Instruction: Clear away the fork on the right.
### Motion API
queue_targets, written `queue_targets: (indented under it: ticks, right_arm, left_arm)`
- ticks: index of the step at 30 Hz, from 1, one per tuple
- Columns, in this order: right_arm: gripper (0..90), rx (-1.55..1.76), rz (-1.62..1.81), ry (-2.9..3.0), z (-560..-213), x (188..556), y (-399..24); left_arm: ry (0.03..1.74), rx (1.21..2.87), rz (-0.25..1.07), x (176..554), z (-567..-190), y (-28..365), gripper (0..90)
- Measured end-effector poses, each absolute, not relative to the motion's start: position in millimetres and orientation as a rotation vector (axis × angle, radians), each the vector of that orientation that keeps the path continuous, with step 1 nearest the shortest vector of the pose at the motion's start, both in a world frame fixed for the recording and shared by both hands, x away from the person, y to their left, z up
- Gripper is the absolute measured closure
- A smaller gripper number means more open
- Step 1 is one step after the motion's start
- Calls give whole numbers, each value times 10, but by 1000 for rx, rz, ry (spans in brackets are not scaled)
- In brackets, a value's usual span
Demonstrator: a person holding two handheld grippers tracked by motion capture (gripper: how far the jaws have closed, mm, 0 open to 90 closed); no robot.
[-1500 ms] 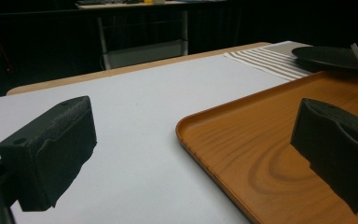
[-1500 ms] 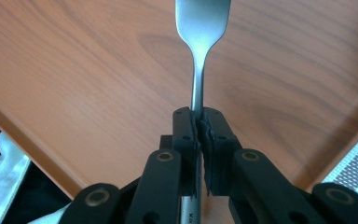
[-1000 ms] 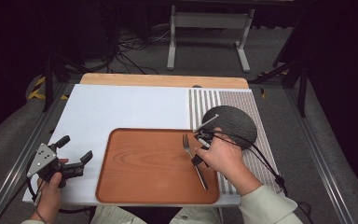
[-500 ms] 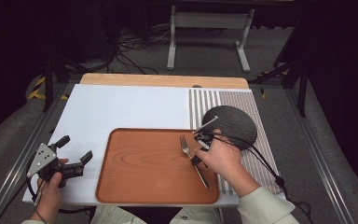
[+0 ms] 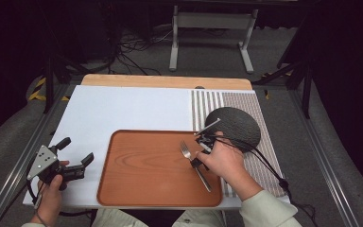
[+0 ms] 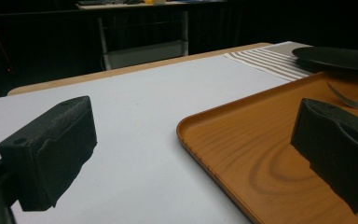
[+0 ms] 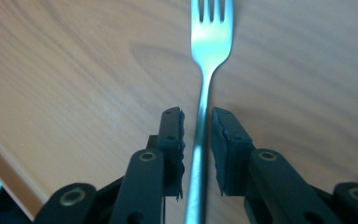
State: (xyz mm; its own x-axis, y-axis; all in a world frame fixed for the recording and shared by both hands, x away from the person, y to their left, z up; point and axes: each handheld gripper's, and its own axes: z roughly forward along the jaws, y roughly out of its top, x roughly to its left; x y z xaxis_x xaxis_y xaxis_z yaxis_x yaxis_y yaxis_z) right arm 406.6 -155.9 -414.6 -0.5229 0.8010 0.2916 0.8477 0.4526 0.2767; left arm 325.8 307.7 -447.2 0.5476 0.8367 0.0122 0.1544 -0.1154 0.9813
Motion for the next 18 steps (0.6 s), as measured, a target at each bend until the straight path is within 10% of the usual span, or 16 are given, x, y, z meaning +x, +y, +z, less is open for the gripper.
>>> queue_targets:
  ticks: [18]
  right_arm:
    - [352, -1090, -1085, -2813, -3972, 4032, -1576]
  left_arm:
    - [859, 1607, 729, 3253, -4469, 3075, 5]
